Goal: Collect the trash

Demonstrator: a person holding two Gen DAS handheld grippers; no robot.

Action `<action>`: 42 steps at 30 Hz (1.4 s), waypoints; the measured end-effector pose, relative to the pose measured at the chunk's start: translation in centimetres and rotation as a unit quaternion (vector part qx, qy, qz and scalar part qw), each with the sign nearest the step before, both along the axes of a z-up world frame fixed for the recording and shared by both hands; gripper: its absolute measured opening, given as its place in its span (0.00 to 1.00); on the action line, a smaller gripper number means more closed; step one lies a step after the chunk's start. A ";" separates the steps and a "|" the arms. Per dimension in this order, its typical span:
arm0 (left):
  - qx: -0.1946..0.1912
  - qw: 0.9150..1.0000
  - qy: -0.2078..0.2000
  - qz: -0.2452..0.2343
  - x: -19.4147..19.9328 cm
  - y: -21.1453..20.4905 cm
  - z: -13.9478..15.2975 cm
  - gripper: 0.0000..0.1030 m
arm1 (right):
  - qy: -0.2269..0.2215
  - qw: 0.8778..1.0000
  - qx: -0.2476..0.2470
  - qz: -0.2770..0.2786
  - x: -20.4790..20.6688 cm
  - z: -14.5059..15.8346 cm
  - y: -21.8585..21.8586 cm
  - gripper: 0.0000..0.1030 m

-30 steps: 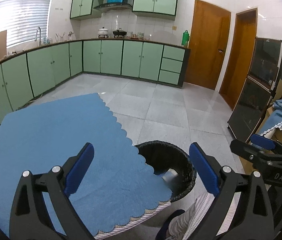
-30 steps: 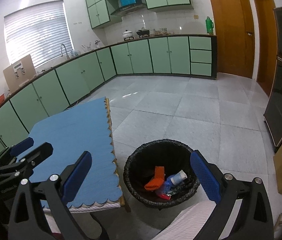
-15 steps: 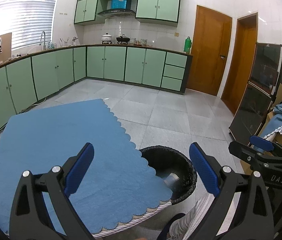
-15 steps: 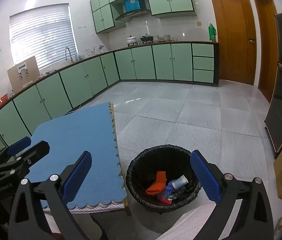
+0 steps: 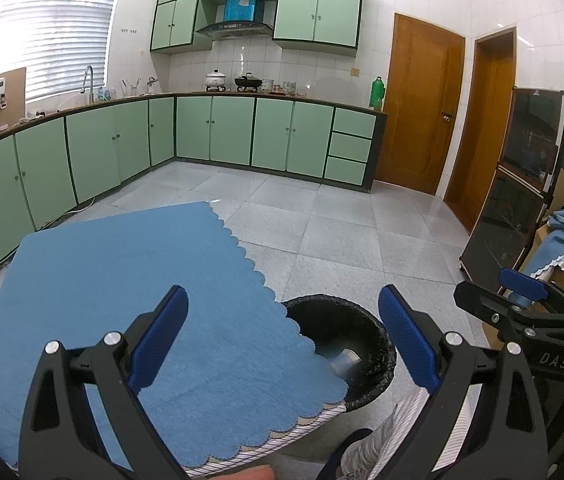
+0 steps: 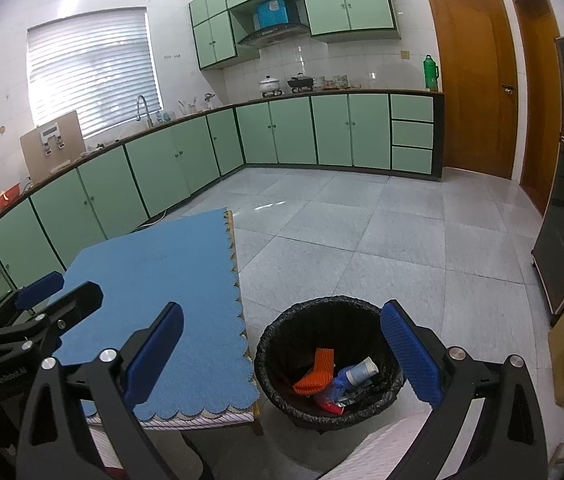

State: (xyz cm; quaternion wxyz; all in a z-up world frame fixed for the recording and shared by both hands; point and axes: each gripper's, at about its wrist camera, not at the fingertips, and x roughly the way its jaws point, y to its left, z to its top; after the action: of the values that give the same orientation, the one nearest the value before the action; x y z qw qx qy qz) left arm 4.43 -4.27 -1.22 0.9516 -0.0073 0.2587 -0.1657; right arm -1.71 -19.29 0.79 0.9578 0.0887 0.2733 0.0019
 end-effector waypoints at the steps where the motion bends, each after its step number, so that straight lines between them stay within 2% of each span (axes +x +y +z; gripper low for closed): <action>1: 0.000 1.000 -0.001 0.001 -0.1 0.1 0.1 0.90 | 0.000 1.000 0.000 0.000 0.0 0.0 0.0 0.94; 42: 0.001 1.000 0.001 0.001 -0.1 0.2 0.2 0.91 | -0.001 1.000 -0.001 0.004 0.2 0.1 0.6 0.94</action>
State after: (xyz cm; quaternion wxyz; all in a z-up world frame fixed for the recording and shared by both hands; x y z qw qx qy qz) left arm 4.34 -4.11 -1.04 0.9515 -0.0069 0.2595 -0.1649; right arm -1.46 -18.70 0.89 0.9583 0.0870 0.2722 0.0053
